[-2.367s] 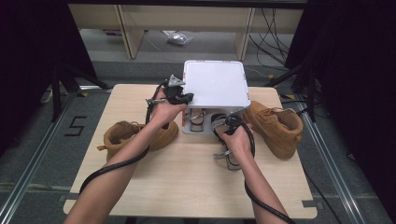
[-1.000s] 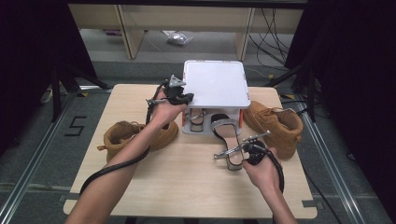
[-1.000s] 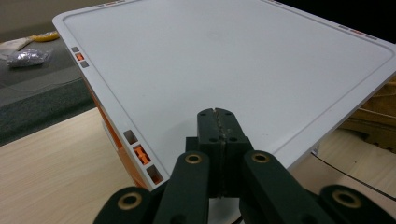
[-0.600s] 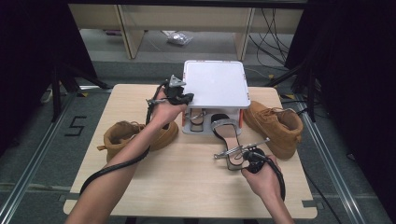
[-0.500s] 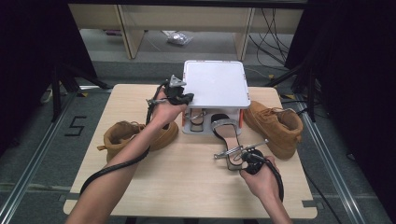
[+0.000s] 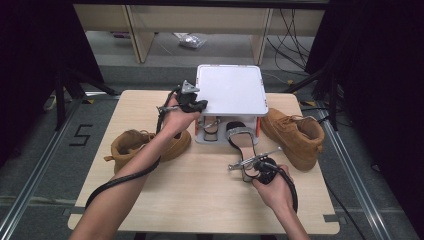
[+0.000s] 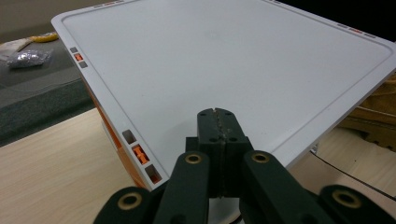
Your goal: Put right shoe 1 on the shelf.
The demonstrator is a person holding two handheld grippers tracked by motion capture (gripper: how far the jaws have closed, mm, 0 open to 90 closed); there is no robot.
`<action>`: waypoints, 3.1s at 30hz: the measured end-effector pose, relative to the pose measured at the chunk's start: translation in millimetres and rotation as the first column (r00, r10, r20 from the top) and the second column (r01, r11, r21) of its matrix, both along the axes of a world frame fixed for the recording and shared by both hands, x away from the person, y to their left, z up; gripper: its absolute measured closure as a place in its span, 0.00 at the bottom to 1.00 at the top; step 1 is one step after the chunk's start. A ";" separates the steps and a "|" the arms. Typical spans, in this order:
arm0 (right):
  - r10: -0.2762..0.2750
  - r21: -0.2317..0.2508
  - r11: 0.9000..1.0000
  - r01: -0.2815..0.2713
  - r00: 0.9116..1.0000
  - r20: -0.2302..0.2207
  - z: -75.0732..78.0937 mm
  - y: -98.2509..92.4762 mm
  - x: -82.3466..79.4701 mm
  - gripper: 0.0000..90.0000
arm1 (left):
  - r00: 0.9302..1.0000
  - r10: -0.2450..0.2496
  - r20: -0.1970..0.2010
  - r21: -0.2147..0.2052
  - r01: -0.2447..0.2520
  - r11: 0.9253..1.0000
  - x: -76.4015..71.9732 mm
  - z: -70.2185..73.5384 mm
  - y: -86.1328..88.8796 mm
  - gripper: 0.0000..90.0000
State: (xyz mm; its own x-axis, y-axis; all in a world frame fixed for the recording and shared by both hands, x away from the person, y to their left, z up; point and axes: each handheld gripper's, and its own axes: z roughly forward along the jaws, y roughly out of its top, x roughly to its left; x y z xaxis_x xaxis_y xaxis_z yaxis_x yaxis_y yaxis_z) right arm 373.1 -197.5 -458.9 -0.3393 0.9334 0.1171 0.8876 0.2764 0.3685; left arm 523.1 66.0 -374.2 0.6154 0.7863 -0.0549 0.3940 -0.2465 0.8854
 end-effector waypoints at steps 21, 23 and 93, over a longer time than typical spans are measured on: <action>0.022 0.055 0.998 -0.023 1.000 0.021 3.2 27.7 25.9 1.00 | 1.000 -0.010 -0.002 0.009 0.010 1.000 0.1 0.1 1.3 1.00; 0.035 0.056 0.998 -0.036 0.999 0.029 2.8 28.5 27.8 1.00 | 1.000 0.000 0.001 -0.001 0.000 1.000 -0.2 -0.1 -0.2 1.00; -0.066 -0.044 0.995 0.086 0.940 0.335 3.1 31.8 103.2 1.00 | 1.000 -0.016 -0.004 0.004 0.016 1.000 -1.6 0.3 -0.5 1.00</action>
State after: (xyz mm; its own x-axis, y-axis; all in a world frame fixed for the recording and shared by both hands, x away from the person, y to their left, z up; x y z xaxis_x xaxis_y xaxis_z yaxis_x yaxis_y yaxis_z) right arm 476.2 -165.7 -455.8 -0.2774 0.9597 -0.0448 0.7359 0.2423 0.6322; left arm 521.5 65.4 -373.9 0.6276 0.7767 -0.0538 0.3933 -0.2566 0.8829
